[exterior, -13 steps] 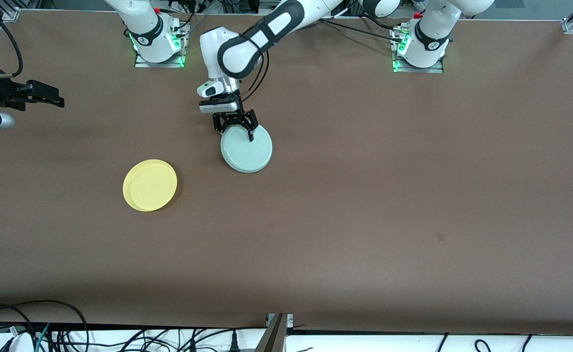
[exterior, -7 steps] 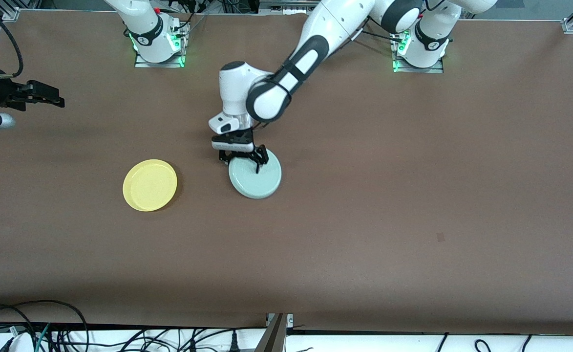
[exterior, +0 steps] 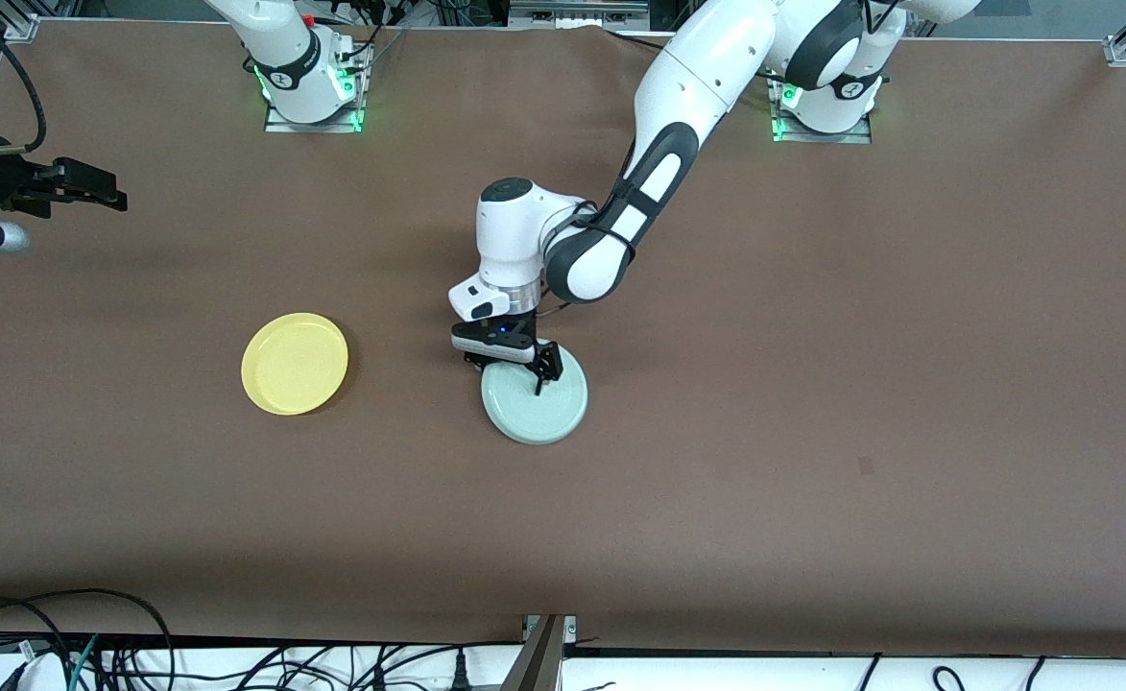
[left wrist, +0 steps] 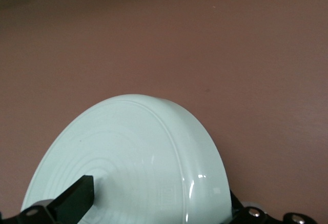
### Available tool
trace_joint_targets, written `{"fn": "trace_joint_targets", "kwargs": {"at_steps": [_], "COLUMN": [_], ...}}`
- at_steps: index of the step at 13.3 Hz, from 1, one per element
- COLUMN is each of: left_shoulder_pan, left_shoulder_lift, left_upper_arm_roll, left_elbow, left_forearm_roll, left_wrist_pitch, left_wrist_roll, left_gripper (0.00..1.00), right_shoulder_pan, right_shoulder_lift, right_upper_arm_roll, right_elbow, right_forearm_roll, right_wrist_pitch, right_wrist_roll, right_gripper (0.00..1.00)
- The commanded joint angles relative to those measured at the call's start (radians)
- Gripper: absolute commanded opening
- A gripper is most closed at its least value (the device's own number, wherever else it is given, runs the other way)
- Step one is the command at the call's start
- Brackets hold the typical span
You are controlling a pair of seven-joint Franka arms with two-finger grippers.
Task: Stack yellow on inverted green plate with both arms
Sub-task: 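Slide the inverted green plate toward the table middle with the left gripper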
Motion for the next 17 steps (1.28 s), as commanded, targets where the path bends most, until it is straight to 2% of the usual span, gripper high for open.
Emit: {"fn": "trace_joint_targets", "kwargs": {"at_steps": [1, 4, 9, 11, 15, 17], "left_shoulder_pan": [-0.01, -0.009, 0.088, 0.138, 0.227, 0.244], "left_shoulder_lift": [-0.008, -0.061, -0.064, -0.084, -0.165, -0.189], "left_upper_arm_roll": [-0.109, -0.106, -0.098, -0.1, -0.104, -0.113], "left_elbow": [-0.021, -0.06, -0.064, -0.067, -0.062, -0.059], "left_forearm_roll": [-0.219, -0.211, -0.172, -0.171, -0.184, -0.189], "left_wrist_pitch": [0.018, 0.001, -0.026, -0.042, -0.241, -0.343], "left_wrist_roll": [-0.069, -0.005, 0.389, 0.46, 0.71, 0.74], "left_gripper": [1.0, 1.0, 1.0, 1.0, 1.0, 1.0], "right_shoulder_pan": [-0.001, -0.001, -0.002, -0.001, -0.001, -0.001], "right_shoulder_lift": [-0.003, -0.003, -0.004, -0.003, -0.003, -0.003], "right_upper_arm_roll": [0.001, 0.001, 0.001, 0.001, 0.001, 0.001], "right_elbow": [0.006, 0.006, 0.006, 0.006, 0.007, 0.007], "right_forearm_roll": [0.003, 0.003, 0.003, 0.003, 0.002, 0.002], "right_wrist_pitch": [-0.015, -0.015, -0.015, -0.015, -0.015, -0.015], "right_wrist_roll": [0.004, 0.004, 0.004, -0.009, -0.009, -0.009], "right_gripper": [1.0, 1.0, 1.0, 1.0, 1.0, 1.0]}}
